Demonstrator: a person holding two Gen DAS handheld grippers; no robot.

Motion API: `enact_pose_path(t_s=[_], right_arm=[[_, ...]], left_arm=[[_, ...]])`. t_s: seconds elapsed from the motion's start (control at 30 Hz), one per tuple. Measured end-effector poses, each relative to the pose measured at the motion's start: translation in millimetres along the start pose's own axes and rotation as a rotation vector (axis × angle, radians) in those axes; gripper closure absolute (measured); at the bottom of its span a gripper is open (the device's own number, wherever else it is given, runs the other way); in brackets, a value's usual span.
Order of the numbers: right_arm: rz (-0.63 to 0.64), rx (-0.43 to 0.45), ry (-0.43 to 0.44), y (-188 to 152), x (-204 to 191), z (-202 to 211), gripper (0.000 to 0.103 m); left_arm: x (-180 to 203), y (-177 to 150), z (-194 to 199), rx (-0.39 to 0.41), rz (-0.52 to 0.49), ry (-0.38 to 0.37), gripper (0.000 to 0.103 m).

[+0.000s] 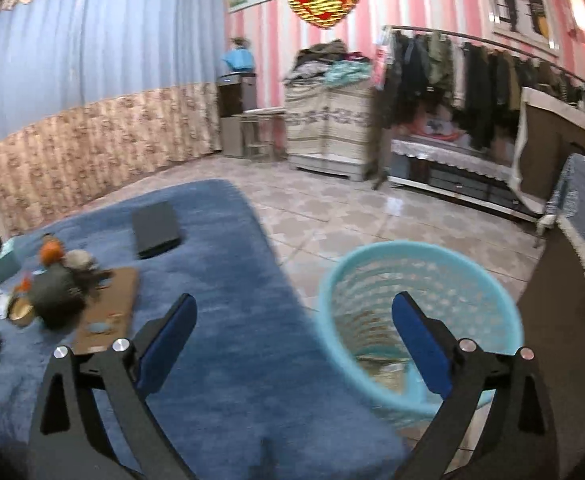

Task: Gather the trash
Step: 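Return both tools to the rug and grasp crumpled brown paper with left tool, then grasp the black cylindrical cup with the right tool while left holds paper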

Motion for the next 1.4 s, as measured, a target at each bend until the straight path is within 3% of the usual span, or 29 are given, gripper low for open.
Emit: enact_pose_path(t_s=[0.33, 0.63, 0.67, 0.77, 0.9, 1.1, 1.23, 1.4], right_arm=[[0.12, -0.03, 0.097, -22.0, -73.6, 0.9, 0.007], [0.187, -0.039, 0.12, -24.7, -102.1, 0.4, 0.007], [0.191, -0.041, 0.122, -25.2, -104.4, -0.5, 0.007], [0.203, -0.058, 0.13, -27.9, -110.0, -6.5, 0.007], [0.216, -0.07, 0.137, -28.6, -121.0, -14.3, 0.007], [0.246, -0.084, 0.173, -28.8, -148.4, -20.8, 0.007], [0.243, -0.106, 0.225, -28.9, -174.2, -24.7, 0.007], [0.207, -0.128, 0.284, -22.3, -211.9, -29.7, 0.007]], left_arm=[[-110.1, -61.1, 0.0, -0.078, 0.082, 0.131, 0.005], [-145.2, -107.8, -20.8, -0.213, 0.077, 0.174, 0.006], [-145.6, -110.8, -22.0, -0.22, 0.081, 0.172, 0.007], [-148.2, -117.4, -29.8, -0.246, 0.094, 0.137, 0.026], [-149.0, -119.9, -37.5, -0.274, 0.098, 0.103, 0.05], [-148.6, -110.2, -40.1, -0.253, 0.08, 0.085, 0.052], [-154.3, -90.4, -36.1, -0.195, 0.054, 0.115, 0.052], [-174.7, -63.7, -35.1, -0.145, 0.097, 0.139, 0.052]])
Point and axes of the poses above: each gripper's, at about its wrist camera, not at the fingertips, and z roughly against the way its jaws point, x to its right, y to its top, the point moved 6 cm from there along -z, roughly the way its jaws point, and after that the axes turned 2 degrees about y, right-handed, at the moved point
